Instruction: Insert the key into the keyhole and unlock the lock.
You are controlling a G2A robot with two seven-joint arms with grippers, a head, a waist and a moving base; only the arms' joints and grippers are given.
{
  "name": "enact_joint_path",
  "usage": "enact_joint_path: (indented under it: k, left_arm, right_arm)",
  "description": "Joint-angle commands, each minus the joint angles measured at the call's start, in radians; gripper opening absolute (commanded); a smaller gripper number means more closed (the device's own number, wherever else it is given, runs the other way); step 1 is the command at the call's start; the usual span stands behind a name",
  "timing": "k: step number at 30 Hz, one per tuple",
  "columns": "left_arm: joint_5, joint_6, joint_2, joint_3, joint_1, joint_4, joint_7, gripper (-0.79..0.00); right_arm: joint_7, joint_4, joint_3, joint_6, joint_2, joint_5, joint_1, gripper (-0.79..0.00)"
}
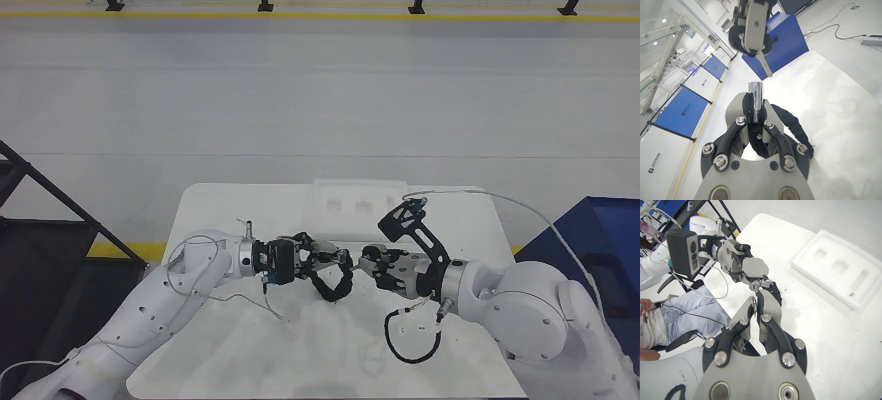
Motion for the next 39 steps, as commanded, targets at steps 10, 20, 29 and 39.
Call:
enact_joint_path:
  k: [10, 20, 29, 39]
  left_arm:
    - [-0.177, -0.044, -0.064, 0.089, -0.056, 0.157, 0.178, -0.785]
    - [-0.175, -0.001, -0.133, 0.185, -0.12, 0.263, 0.251, -0.785]
    - [-0.154, 0.017, -0.166, 0.217, -0.144, 0.323, 0.292, -0.785]
    - [-0.117, 0.008, -0.182, 0.227, -0.157, 0.348, 0.321, -0.785]
  right_arm:
    - [-0.215, -0.048, 0.074, 0.011, -0.002, 0.061, -0.104, -0.785]
    - [-0.16, -0.068, 0.062, 0.022, 0.004, -0.007, -0.116, -0.785]
    - [-0.171, -0.068, 0.057, 0.032, 0.004, -0.041, -0.106, -0.785]
    - [-0.136, -0.068, 0.035, 0.035, 0.006, -0.095, -0.098, -0.785]
